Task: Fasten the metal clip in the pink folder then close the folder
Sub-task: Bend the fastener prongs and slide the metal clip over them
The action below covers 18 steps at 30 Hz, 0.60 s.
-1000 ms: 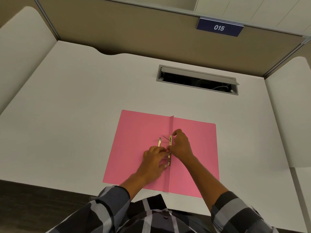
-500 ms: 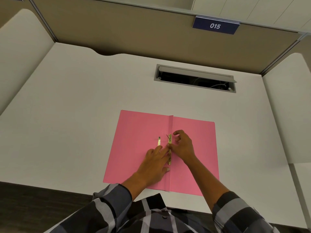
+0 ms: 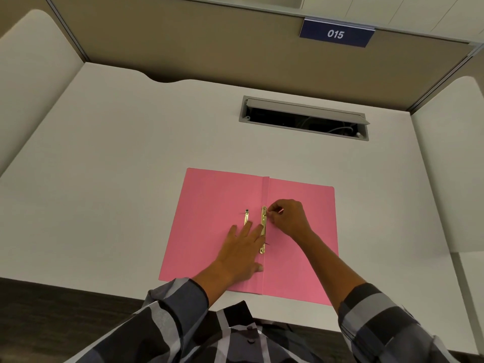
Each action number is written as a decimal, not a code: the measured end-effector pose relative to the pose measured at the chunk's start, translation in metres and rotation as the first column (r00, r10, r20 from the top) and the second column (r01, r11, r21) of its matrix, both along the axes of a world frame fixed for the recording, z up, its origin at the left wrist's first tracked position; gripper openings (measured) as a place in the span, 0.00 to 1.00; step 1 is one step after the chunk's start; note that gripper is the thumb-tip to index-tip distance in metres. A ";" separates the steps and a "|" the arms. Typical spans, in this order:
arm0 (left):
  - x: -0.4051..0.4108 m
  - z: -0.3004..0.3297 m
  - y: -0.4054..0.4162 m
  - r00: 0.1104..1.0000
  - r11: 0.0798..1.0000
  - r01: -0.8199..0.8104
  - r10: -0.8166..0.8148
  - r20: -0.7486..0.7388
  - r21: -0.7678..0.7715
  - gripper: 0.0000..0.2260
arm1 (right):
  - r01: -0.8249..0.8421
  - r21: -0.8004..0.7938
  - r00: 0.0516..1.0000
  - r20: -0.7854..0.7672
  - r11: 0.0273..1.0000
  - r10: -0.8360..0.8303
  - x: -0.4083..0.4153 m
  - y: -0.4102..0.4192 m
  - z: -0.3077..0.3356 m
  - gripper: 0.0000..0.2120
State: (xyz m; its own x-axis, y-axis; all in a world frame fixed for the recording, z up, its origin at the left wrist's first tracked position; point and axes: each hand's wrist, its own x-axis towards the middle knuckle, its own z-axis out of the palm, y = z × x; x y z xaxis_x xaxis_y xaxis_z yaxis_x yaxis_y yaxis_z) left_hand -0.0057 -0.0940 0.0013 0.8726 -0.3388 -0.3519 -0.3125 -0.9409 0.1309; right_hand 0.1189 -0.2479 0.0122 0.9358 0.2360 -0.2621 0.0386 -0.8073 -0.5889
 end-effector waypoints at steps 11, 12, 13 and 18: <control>0.001 0.001 -0.006 0.999 1.000 -0.019 0.020 -0.028 0.022 0.40 | -0.006 -0.091 1.000 0.012 0.996 0.007 0.013 0.017 0.001 0.08; 0.001 0.001 -0.007 0.999 0.999 -0.018 0.019 -0.026 0.026 0.40 | -0.010 -0.102 1.000 0.017 0.995 0.012 0.013 0.019 0.001 0.08; 0.000 0.001 -0.007 1.000 0.999 -0.020 0.020 -0.022 0.031 0.40 | -0.017 -0.112 1.000 0.019 0.994 0.020 0.014 0.021 0.000 0.08; -0.001 0.001 -0.008 1.000 0.999 -0.015 0.017 -0.026 0.045 0.39 | -0.074 -0.154 0.997 0.022 0.985 0.079 0.016 0.024 0.000 0.08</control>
